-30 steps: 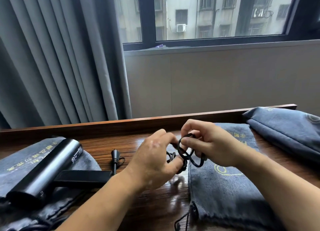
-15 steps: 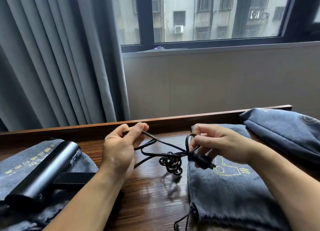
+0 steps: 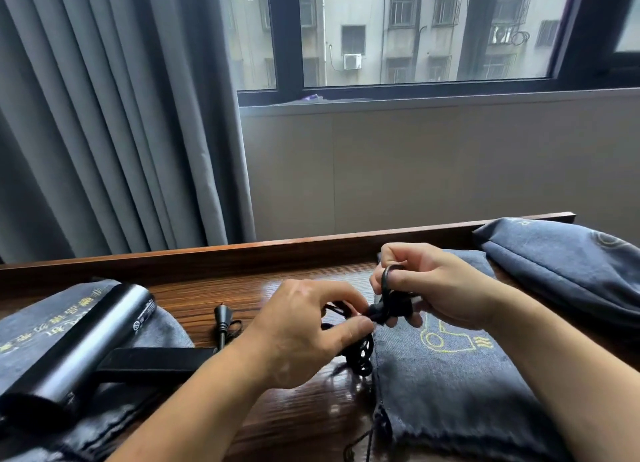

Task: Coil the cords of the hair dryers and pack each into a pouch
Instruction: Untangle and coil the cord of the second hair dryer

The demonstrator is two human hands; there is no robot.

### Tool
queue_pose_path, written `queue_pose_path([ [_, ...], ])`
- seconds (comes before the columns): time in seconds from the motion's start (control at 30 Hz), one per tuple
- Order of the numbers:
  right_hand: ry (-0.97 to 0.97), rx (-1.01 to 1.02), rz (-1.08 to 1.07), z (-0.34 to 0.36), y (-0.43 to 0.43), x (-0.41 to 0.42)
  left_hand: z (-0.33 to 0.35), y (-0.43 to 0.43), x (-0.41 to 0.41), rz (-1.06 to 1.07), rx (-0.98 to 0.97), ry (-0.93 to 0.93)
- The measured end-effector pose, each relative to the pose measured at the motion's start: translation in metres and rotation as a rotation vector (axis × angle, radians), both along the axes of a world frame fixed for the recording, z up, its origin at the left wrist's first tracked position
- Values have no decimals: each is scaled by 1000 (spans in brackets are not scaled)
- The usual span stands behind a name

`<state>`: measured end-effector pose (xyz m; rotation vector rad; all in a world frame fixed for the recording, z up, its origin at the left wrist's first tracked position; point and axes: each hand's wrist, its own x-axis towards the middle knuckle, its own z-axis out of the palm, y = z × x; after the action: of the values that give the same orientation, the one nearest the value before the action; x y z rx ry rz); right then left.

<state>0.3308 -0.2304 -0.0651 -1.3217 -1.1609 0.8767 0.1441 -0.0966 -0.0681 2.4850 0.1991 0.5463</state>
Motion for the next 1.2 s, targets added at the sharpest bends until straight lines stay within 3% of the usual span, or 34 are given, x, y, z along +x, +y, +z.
queue_pose_path([
  [0.1, -59, 42, -18, -1, 4, -3, 4, 0, -1, 20, -8, 42],
  [0.33, -148, -33, 40, 2, -2, -1, 3, 1, -2, 65, -333, 142],
  [0.43, -208, -27, -67, 4, -3, 1, 1, 10, -3, 159, -442, 67],
  [0.57, -156, -97, -163, 6, -8, 10, 1, 27, -10, 317, -414, -94],
  [0.63, -58, -167, -224, 4, -5, 15, 3, 25, -11, 209, -586, -204],
  [0.77, 343, -134, -314, 3, -2, 22, 8, 9, -14, -57, -826, -315],
  [0.83, 443, -87, -292, 3, -1, 22, 6, -2, -12, -136, -733, -309],
  [1.0, 365, -10, -215, 5, -2, 16, -29, -37, 11, -236, 117, -283],
  [1.07, 299, 0, -225, 7, -5, 17, -41, -51, 21, -300, 225, -266],
  [1.2, 198, 20, -195, 9, -6, 17, -48, -67, 29, -448, 226, -143],
])
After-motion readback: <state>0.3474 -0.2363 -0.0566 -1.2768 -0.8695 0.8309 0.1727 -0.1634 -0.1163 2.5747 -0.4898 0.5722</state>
